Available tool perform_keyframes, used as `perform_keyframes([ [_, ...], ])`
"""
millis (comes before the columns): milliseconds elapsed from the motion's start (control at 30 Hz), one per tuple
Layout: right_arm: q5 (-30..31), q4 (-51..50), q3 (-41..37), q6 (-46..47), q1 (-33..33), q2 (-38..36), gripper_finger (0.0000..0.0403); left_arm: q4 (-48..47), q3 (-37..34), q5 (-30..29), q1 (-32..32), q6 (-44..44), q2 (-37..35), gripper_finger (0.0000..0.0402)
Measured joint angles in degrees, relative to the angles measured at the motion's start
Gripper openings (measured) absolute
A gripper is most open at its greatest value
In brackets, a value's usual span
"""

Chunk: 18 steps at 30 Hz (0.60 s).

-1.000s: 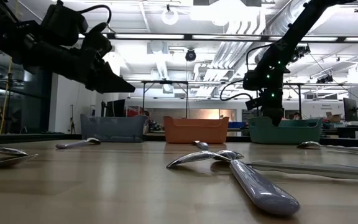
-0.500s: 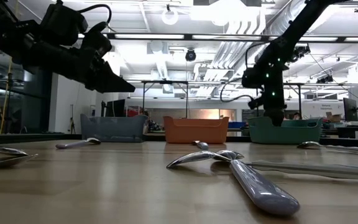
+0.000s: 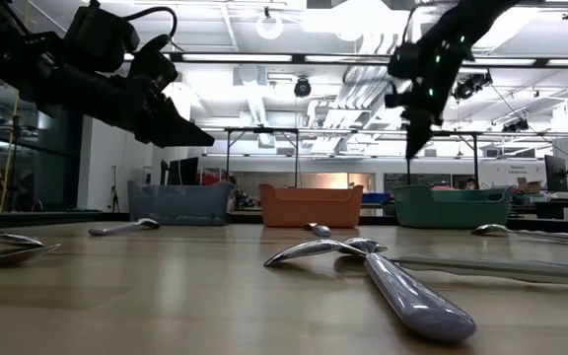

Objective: Sort silverware by color (type)
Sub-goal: Put the blue patterned spoon into the black bin

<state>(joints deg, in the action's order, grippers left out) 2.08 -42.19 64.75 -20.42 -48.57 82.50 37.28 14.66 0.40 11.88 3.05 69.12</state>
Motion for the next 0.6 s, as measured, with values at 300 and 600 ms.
perform_keyframes([
  [300, -6.9, 4.5, 0.0, 3.8, 10.5, -5.7, 0.0, -0.1, 0.0, 0.0, 0.0, 0.0, 0.0, 0.0001],
  [600, -9.7, 23.8, -7.0, 6.8, 20.4, -6.2, 0.0, -0.2, 0.0, 0.0, 0.0, 0.1, 0.0, 0.0001],
])
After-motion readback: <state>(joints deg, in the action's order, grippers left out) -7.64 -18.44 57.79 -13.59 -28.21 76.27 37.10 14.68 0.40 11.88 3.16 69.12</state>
